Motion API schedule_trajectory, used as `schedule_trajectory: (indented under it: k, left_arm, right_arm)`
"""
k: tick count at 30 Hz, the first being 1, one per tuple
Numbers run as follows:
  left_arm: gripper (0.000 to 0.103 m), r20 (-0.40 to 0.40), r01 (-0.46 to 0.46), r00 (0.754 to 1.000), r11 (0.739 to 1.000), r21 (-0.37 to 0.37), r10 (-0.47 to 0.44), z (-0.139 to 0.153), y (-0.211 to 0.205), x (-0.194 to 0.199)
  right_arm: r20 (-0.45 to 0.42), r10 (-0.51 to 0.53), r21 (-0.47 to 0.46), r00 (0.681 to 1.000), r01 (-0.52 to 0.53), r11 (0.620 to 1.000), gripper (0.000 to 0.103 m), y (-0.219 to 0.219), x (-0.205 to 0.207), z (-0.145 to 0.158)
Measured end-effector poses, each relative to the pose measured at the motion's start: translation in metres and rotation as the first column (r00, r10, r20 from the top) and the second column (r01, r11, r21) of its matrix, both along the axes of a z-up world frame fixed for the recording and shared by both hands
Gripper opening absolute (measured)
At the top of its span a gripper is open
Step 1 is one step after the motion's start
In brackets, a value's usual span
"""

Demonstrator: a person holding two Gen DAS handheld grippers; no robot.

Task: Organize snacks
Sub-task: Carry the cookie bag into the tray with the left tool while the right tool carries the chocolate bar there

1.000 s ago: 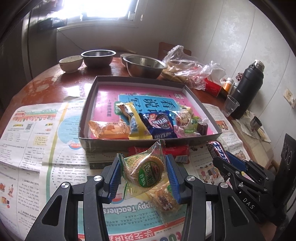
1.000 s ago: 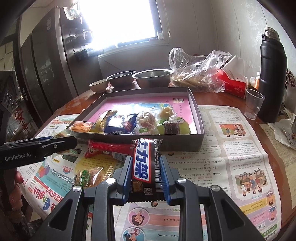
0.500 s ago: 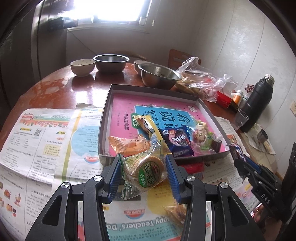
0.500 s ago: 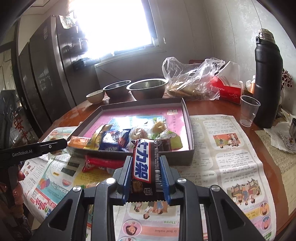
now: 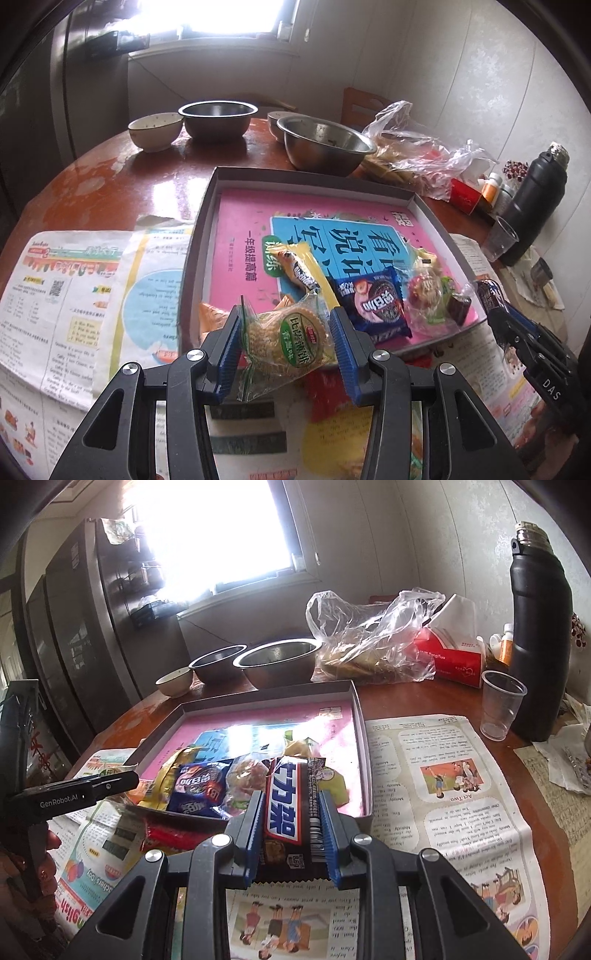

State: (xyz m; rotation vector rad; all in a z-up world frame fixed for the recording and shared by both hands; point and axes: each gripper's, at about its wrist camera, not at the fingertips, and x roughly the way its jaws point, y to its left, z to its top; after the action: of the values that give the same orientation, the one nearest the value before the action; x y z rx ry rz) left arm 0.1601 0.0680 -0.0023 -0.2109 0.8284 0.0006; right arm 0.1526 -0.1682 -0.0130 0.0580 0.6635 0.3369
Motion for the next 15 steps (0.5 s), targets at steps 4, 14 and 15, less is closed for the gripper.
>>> schedule_trajectory:
  k: [4,14,15]
  left_arm:
    - [0.048,-0.01,0.005,1.0,1.0,-0.002,-0.005,-0.005,-0.001,0.01]
    - [0.046,-0.014,0.013,1.0,1.0,-0.012,-0.014,-0.009,-0.003,0.022]
    - [0.046,-0.015,0.015,1.0,1.0,-0.012,-0.016,-0.009,-0.004,0.023]
  right_arm:
    - [-0.007,-0.005,0.001,1.0,0.005,1.0,0.029,0.0,0.008,-0.003]
    - [-0.02,-0.02,-0.002,1.0,0.019,1.0,0.029,0.001,0.028,-0.007]
    - [-0.021,-0.02,-0.004,1.0,0.02,1.0,0.029,0.002,0.029,-0.007]
